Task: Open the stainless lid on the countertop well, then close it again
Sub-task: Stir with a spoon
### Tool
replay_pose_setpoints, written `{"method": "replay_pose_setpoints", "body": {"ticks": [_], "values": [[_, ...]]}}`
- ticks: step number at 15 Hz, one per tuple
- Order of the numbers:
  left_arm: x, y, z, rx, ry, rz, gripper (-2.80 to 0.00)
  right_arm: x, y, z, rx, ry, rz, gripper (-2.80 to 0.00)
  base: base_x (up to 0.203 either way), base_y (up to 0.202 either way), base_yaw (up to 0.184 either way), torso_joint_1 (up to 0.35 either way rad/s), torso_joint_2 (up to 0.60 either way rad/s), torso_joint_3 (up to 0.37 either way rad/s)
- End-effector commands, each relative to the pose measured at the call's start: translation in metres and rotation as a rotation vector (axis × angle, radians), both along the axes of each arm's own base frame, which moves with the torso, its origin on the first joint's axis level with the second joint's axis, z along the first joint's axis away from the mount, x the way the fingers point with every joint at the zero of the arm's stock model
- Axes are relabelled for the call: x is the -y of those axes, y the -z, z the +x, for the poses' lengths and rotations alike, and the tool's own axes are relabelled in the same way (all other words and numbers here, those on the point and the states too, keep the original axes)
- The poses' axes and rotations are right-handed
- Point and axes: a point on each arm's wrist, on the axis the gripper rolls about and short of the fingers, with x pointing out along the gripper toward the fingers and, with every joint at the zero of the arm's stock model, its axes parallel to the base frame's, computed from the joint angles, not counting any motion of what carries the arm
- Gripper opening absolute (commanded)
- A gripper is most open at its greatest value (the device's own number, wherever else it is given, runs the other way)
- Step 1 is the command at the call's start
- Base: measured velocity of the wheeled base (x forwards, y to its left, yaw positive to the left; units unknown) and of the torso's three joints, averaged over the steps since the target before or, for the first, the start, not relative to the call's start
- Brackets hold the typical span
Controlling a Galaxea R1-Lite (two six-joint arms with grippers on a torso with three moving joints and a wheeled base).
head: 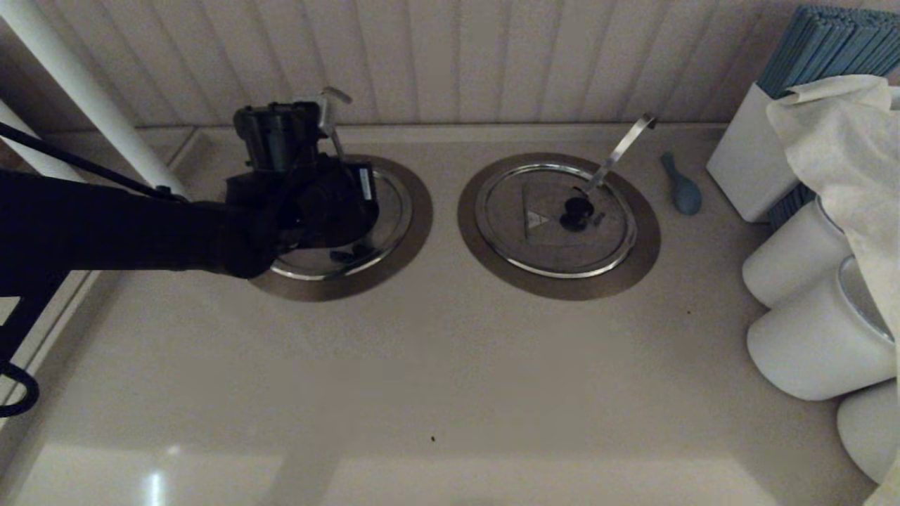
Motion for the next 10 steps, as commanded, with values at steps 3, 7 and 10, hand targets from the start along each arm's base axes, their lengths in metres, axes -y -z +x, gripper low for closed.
{"method": "replay_pose_setpoints", "body": {"ticks": [3, 7, 10], "values": [[0.011, 0.015, 0.009, -0.017, -0.004, 0.009, -2.8, 0.0, 0.0, 0.0, 0.0, 0.0, 0.0, 0.0, 0.0, 0.0, 0.0, 0.0, 0.0, 0.0], [0.009, 0.01, 0.007, 0.006, -0.012, 0.001, -2.8, 0.0, 0.0, 0.0, 0.0, 0.0, 0.0, 0.0, 0.0, 0.0, 0.0, 0.0, 0.0, 0.0], [-0.011, -0.011, 0.001, 0.043, -0.05, -0.013, -2.8, 0.0, 0.0, 0.0, 0.0, 0.0, 0.0, 0.0, 0.0, 0.0, 0.0, 0.0, 0.0, 0.0]]}}
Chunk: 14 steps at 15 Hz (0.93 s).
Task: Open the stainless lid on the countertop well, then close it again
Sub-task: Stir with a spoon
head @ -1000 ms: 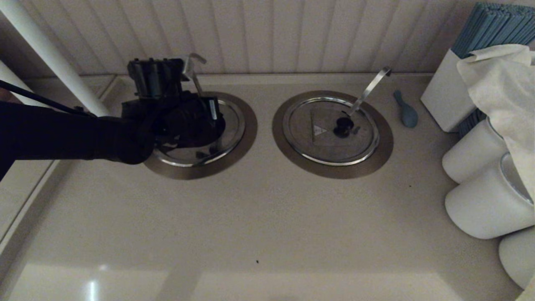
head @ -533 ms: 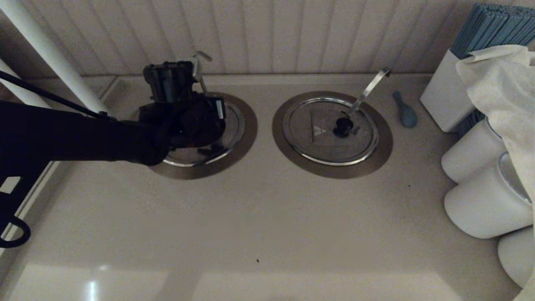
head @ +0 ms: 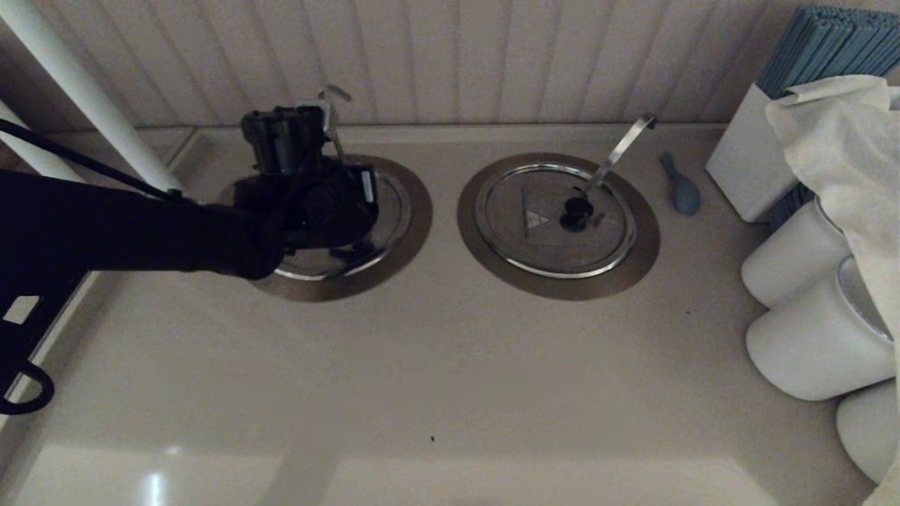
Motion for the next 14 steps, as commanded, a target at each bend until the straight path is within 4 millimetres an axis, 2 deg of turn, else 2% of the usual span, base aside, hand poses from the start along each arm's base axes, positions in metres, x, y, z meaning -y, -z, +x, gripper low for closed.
{"method": "replay_pose_setpoints", "body": {"ticks": [1, 4, 7, 8, 9, 14], "values": [[-0.014, -0.014, -0.004, 0.037, -0.029, -0.011, -2.8, 0.0, 0.0, 0.0, 0.0, 0.0, 0.0, 0.0, 0.0, 0.0, 0.0, 0.0, 0.0, 0.0], [-0.027, -0.019, -0.004, 0.049, -0.054, 0.02, -2.8, 0.0, 0.0, 0.0, -0.001, 0.0, 0.0, 0.0, 0.0, 0.0, 0.0, 0.0, 0.0, 0.0], [-0.018, -0.011, -0.001, 0.032, -0.034, 0.023, -2.8, 0.0, 0.0, 0.0, 0.0, 0.0, 0.0, 0.0, 0.0, 0.0, 0.0, 0.0, 0.0, 0.0], [-0.011, -0.006, -0.001, 0.023, -0.023, 0.024, -0.37, 0.0, 0.0, 0.0, 0.0, 0.0, 0.0, 0.0, 0.0, 0.0, 0.0, 0.0, 0.0, 0.0], [-0.008, -0.003, -0.002, 0.014, -0.015, 0.028, 0.0, 0.0, 0.0, 0.0, 0.0, 0.0, 0.0, 0.0, 0.0, 0.0, 0.0, 0.0, 0.0, 0.0], [0.002, -0.003, -0.006, 0.015, 0.012, 0.023, 0.0, 0.0, 0.0, 0.0, 0.0, 0.0, 0.0, 0.0, 0.0, 0.0, 0.0, 0.0, 0.0, 0.0]]}}
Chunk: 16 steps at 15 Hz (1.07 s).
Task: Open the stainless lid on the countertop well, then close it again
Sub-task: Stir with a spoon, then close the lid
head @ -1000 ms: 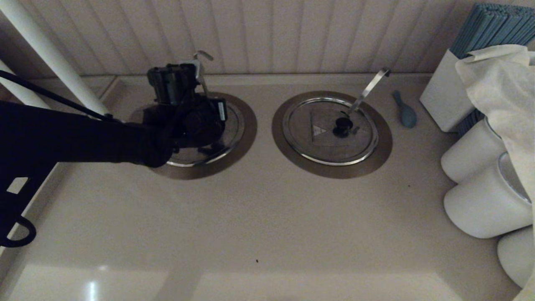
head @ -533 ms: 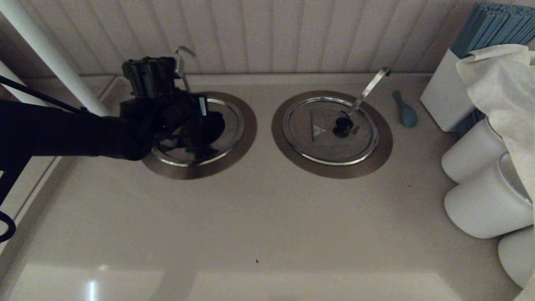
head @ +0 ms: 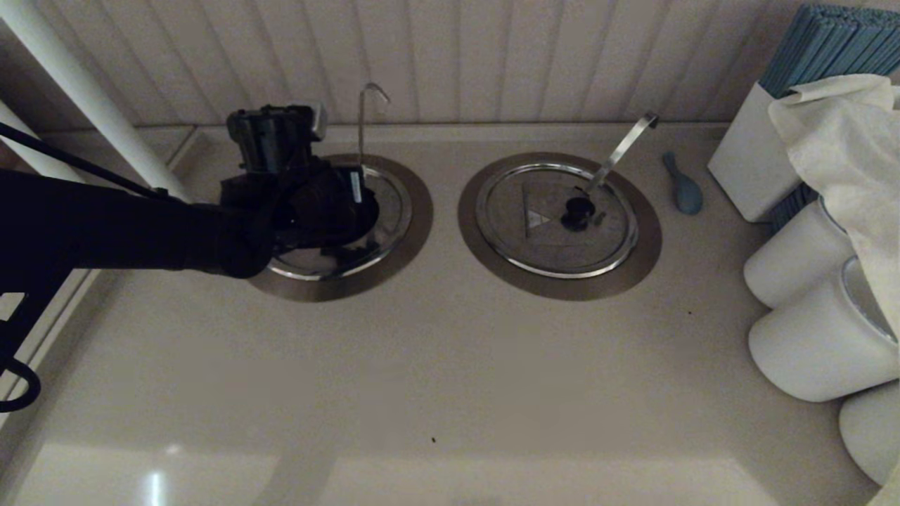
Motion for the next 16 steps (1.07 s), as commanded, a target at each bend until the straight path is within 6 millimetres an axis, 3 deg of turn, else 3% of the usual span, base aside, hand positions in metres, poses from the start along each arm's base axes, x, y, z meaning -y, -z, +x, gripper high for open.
{"method": "replay_pose_setpoints", "body": {"ticks": [1, 6, 9, 12, 16], "values": [[0.003, 0.0, -0.001, 0.002, 0.007, -0.001, 0.0, 0.0, 0.0, 0.0, 0.0, -0.001, 0.0, 0.0, 0.0, 0.0, 0.0, 0.0, 0.0, 0.0], [-0.001, -0.017, -0.01, 0.038, 0.004, -0.034, 0.0, 0.0, 0.0, 0.0, 0.0, -0.001, 0.0, 0.0, 0.0, 0.0, 0.0, 0.0, 0.0, 0.0], [-0.017, -0.025, -0.009, 0.055, -0.031, -0.037, 0.0, 0.0, 0.0, 0.0, 0.0, -0.001, 0.0, 0.0, 0.0, 0.0, 0.0, 0.0, 0.0, 0.0], [-0.062, -0.059, -0.025, 0.094, -0.078, -0.047, 0.0, 0.0, 0.0, 0.0, 0.0, -0.001, 0.0, 0.0, 0.0, 0.0, 0.0, 0.0, 0.0, 0.0], [-0.109, -0.087, -0.063, -0.021, -0.118, -0.085, 0.0, 0.0, 0.0, 0.0, 0.0, -0.001, -0.002, 0.0, 0.0, 0.0, 0.0, 0.0, 0.0, 0.0]]}}
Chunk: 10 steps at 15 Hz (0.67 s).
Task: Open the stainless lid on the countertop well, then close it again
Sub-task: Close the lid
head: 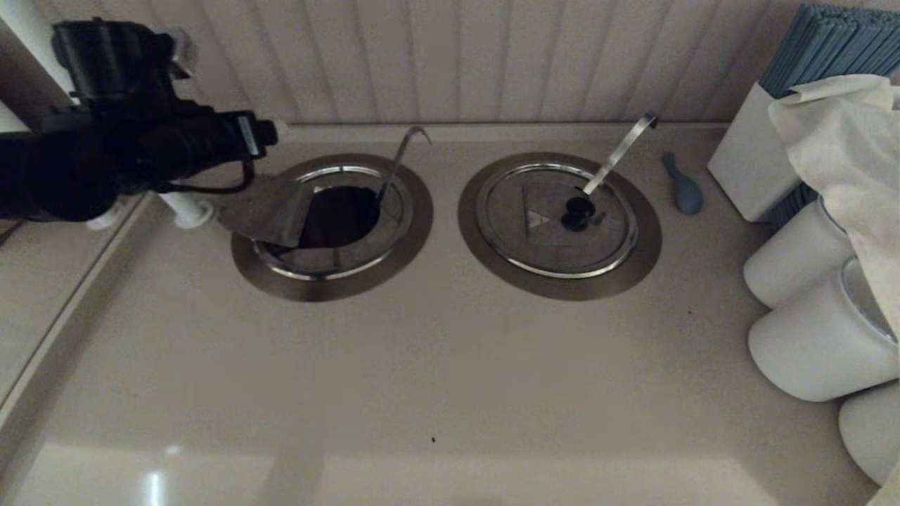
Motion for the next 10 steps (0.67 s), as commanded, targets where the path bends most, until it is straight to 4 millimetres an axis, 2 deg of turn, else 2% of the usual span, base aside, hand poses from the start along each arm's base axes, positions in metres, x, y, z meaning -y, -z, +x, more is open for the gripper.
{"method": "replay_pose_setpoints", "body": {"ticks": [1, 2, 3, 7, 8, 10], "values": [[-0.02, -0.02, -0.029, -0.032, -0.047, -0.001, 0.0, 0.0, 0.0, 0.0, 0.0, 0.0, 0.0, 0.0, 0.0, 0.0, 0.0, 0.0, 0.0, 0.0], [-0.029, -0.02, -0.037, -0.068, -0.049, -0.003, 0.0, 0.0, 0.0, 0.0, 0.0, 0.0, 0.0, 0.0, 0.0, 0.0, 0.0, 0.0, 0.0, 0.0], [-0.035, -0.011, -0.035, -0.103, -0.015, -0.009, 0.0, 0.0, 0.0, 0.0, 0.0, 0.0, 0.0, 0.0, 0.0, 0.0, 0.0, 0.0, 0.0, 0.0], [-0.048, 0.026, -0.005, -0.216, 0.0, -0.026, 0.0, 0.0, 0.0, 0.0, 0.0, 0.0, 0.002, 0.0, 0.0, 0.0, 0.0, 0.0, 0.0, 0.0], [-0.051, 0.028, 0.002, -0.218, -0.008, -0.056, 0.0, 0.0, 0.0, 0.0, 0.0, 0.0, 0.002, 0.0, 0.0, 0.0, 0.0, 0.0, 0.0, 0.0], [-0.054, 0.022, 0.009, -0.212, 0.015, -0.23, 0.0, 0.0, 0.0, 0.0, 0.0, 0.0, 0.002, 0.0, 0.0, 0.0, 0.0, 0.0, 0.0, 0.0]]}}
